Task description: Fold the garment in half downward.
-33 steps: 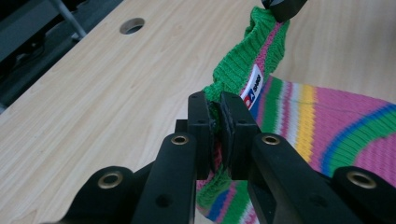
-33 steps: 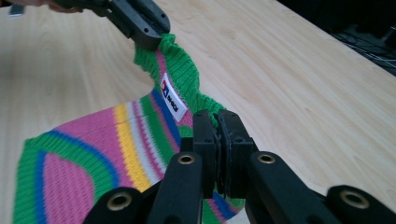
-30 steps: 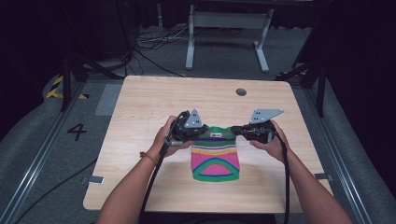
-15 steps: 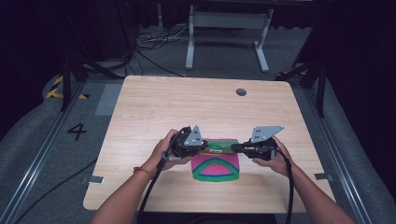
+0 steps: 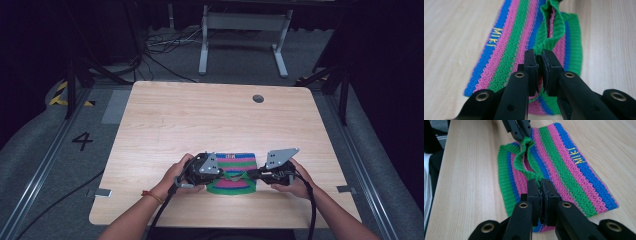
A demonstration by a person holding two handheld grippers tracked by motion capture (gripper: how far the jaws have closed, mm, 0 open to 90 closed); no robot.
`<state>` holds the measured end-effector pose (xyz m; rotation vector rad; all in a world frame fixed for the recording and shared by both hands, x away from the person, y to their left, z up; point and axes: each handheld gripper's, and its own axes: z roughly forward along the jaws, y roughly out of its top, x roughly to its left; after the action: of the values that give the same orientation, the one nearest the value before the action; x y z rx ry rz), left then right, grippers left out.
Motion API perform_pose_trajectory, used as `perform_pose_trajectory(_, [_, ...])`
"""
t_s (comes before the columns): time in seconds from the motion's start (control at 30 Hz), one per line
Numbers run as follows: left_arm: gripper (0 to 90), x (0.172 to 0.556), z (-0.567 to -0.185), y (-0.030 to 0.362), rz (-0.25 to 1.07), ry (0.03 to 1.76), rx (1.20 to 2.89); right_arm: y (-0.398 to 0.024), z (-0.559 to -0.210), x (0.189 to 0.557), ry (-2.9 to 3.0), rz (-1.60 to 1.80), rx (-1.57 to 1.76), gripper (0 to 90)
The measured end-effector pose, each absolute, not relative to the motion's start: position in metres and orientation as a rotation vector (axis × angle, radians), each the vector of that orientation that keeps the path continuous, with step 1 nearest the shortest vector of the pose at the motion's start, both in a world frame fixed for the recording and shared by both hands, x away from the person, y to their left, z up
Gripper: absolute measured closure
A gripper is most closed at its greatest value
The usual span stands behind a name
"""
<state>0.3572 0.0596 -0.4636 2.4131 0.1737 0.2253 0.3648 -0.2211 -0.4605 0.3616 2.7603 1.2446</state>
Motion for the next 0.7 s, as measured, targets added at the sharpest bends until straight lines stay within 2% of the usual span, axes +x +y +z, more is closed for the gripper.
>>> perform_pose_trajectory(0.33, [81.3,0.337,-0.473,0.064,0.179,0.159,2.441,-0.225,-0.47,0.35,2.799,1.204,0.353,86.1])
perform_pose_trajectory(0.57, [76.8,0.329,-0.475,0.074,0.144,0.176,2.454,-0.227,-0.474,0.337,2.792,1.186,0.358,84.7])
perform_pose_trajectory(0.7, [74.9,0.327,-0.471,0.084,0.162,0.217,2.435,-0.232,-0.475,0.331,2.795,1.172,0.37,79.9])
